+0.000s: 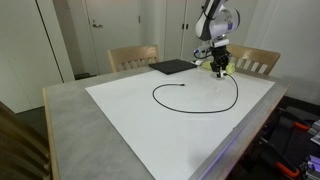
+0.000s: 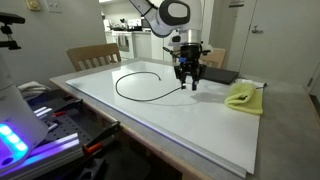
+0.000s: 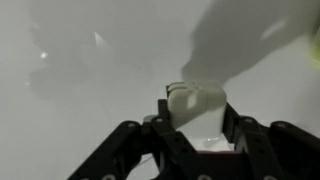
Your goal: Straighten the cable
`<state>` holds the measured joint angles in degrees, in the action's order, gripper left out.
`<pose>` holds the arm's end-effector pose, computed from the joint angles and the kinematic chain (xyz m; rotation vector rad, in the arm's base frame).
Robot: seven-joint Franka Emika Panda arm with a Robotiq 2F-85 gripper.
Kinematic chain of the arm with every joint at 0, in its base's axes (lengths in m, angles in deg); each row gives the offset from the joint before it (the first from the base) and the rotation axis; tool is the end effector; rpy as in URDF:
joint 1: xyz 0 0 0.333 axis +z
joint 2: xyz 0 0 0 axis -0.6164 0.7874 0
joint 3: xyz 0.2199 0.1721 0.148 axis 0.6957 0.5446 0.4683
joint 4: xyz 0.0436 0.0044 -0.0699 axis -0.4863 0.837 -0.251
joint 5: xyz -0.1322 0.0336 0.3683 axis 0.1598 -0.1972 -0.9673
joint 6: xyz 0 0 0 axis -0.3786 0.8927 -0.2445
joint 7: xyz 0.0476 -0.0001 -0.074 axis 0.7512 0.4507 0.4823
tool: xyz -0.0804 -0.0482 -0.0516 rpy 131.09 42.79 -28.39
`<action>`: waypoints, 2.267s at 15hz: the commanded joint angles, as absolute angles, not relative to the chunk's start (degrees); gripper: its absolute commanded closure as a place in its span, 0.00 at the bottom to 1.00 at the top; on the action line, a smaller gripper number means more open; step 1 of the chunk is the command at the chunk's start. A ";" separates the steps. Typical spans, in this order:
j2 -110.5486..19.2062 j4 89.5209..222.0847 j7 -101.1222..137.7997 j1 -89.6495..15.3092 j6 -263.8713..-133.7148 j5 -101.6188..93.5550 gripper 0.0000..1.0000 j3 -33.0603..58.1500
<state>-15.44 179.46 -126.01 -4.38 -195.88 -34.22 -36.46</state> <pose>0.5428 -0.1858 0.1727 -0.0731 -2.8665 0.3275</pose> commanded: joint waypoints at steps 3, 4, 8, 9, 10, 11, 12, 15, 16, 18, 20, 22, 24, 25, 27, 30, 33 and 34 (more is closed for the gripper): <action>-23.06 181.31 -126.23 -13.82 -198.29 -24.75 0.74 -28.61; -23.74 181.34 -126.23 -15.19 -197.95 -24.27 0.74 -27.82; -23.29 181.08 -124.86 -17.40 -196.84 -28.08 0.74 -27.94; -23.12 181.05 -125.46 -17.42 -196.77 -28.53 0.74 -28.41; -22.99 181.28 -125.66 -17.80 -196.94 -28.88 0.74 -28.65; -23.17 181.52 -125.79 -17.89 -196.86 -29.25 0.74 -28.97; -22.78 181.70 -126.06 -17.91 -197.28 -29.88 0.74 -29.18; -21.19 182.20 -126.16 -16.17 -196.75 -33.12 0.74 -32.36; -20.45 182.26 -126.16 -15.59 -196.64 -34.42 0.74 -33.44; -17.60 182.29 -126.16 -12.91 -195.66 -38.36 0.74 -37.42; -14.72 182.70 -126.16 -10.42 -194.90 -42.12 0.74 -41.25; -11.51 182.96 -126.16 -8.48 -193.60 -45.93 0.74 -44.37; -8.33 182.99 -126.17 -7.29 -191.63 -49.38 0.74 -46.51; -6.95 183.01 -126.17 -6.96 -190.80 -50.85 0.74 -47.12; -5.23 182.85 -126.17 -7.16 -189.06 -52.83 0.74 -47.27; -4.68 182.81 -126.17 -8.73 -188.24 -54.80 0.74 -45.79; -5.16 182.82 -126.17 -9.89 -188.93 -55.68 0.74 -44.32; -5.03 182.59 -126.20 -10.05 -188.74 -55.94 0.74 -44.14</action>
<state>-4.62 183.14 -126.20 -8.73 -189.44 -54.02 -45.15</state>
